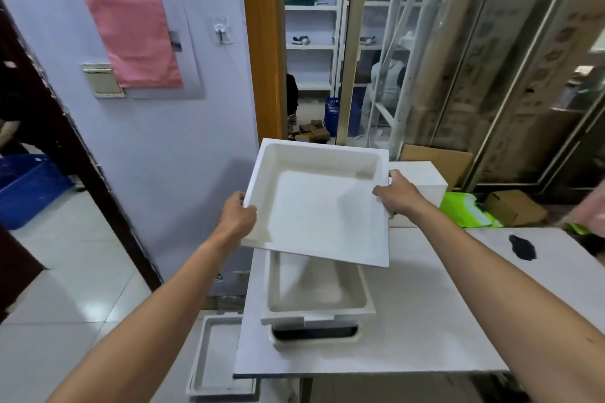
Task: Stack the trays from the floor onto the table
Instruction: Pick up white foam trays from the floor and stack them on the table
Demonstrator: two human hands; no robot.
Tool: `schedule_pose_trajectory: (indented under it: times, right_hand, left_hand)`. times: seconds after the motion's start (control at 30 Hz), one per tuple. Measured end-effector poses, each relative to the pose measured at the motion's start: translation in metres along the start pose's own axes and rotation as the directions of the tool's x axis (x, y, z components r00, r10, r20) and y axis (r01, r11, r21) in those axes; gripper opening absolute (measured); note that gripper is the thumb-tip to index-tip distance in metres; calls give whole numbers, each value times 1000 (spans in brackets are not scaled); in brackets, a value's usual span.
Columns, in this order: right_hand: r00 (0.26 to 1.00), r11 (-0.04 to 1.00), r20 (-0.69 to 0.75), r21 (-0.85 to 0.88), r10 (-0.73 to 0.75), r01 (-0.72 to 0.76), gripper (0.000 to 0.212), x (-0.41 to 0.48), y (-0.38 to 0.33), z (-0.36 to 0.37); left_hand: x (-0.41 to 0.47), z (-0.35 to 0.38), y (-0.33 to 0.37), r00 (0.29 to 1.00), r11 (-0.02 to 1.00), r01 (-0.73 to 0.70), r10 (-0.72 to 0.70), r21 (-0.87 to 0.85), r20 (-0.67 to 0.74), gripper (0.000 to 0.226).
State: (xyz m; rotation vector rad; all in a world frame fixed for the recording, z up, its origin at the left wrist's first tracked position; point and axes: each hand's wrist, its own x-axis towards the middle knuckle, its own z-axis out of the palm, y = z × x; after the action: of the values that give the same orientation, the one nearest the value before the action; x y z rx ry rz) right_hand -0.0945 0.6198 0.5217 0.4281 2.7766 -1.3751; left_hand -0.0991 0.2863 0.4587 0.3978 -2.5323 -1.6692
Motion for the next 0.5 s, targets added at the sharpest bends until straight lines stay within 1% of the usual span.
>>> schedule_pose_trajectory:
  times: [0.1, 0.27, 0.5]
  right_hand:
    - [1000, 1000, -14, -8, -2, 2, 36, 2, 3, -2]
    - [998, 999, -64, -44, -13, 10, 48, 9, 2, -2]
    - [992, 995, -122, -95, -34, 23, 60, 12, -13, -3]
  left_hand:
    - [-5, 1, 1, 1000, 1000, -6, 6, -21, -11, 12]
    - [-12, -1, 3, 1000, 999, -24, 24, -29, -10, 13]
    - [-10, -17, 3, 998, 997, -70, 70, 8, 4, 10]
